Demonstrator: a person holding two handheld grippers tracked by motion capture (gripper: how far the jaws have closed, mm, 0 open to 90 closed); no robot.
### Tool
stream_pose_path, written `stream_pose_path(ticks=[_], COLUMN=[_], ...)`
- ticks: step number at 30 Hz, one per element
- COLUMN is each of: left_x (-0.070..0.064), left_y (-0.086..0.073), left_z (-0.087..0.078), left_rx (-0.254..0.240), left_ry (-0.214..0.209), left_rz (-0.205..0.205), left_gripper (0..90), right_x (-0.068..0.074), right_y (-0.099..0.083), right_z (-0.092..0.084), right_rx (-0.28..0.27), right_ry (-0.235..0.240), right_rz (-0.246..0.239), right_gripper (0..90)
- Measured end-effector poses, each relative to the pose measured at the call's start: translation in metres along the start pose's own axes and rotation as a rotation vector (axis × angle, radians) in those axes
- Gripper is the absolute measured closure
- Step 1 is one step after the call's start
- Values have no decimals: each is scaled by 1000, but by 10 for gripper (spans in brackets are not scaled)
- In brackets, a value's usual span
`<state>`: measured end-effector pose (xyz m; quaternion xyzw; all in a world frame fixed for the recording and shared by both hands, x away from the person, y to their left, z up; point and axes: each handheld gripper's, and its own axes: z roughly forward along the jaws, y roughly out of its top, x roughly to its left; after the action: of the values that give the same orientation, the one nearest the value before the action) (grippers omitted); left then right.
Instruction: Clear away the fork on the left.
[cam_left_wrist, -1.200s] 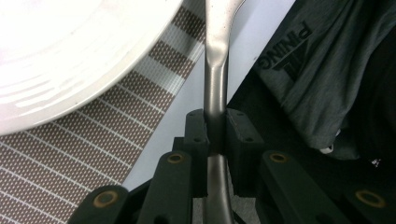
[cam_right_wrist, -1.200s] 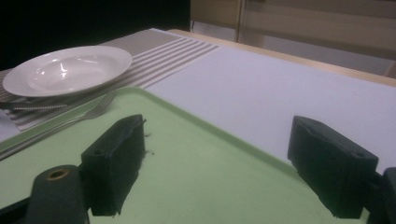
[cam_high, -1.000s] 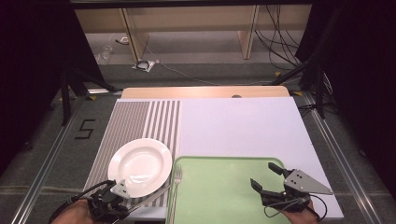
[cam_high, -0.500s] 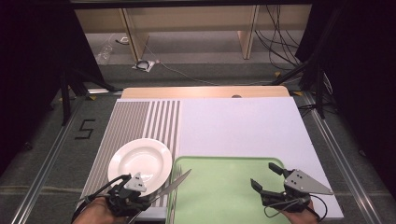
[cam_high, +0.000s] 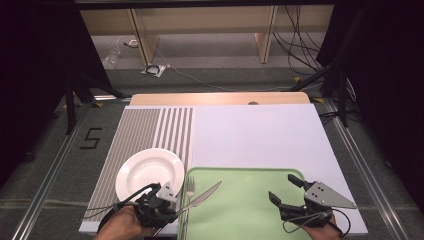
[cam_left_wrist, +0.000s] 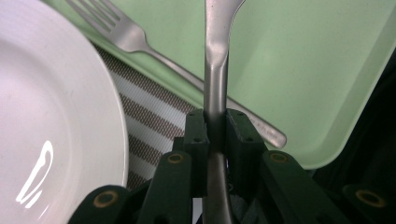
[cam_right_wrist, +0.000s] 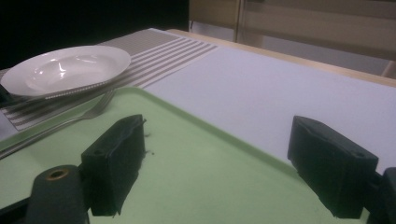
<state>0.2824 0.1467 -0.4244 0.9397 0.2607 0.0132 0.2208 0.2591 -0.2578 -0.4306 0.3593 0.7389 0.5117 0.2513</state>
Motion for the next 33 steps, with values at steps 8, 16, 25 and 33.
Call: stream_pose_path(ticks=[8,16,25,33], left_x=[-6,-18,-34,-45], left_y=[19,36,54,56], left_z=[10,22,37,51], left_rx=[19,42,73,104], left_ry=[-32,-65,-94,-127], left_rz=[28,67,116,133], left_gripper=[792,792,792,791], right_x=[0,0,-1,-1], right_y=[0,0,0,0], right_z=[0,0,-1,-1], right_rx=[-1,-1,2,-4], right_ry=[1,0,0,2], right_rz=[2,3,4,4], right_gripper=[198,197,197,197])
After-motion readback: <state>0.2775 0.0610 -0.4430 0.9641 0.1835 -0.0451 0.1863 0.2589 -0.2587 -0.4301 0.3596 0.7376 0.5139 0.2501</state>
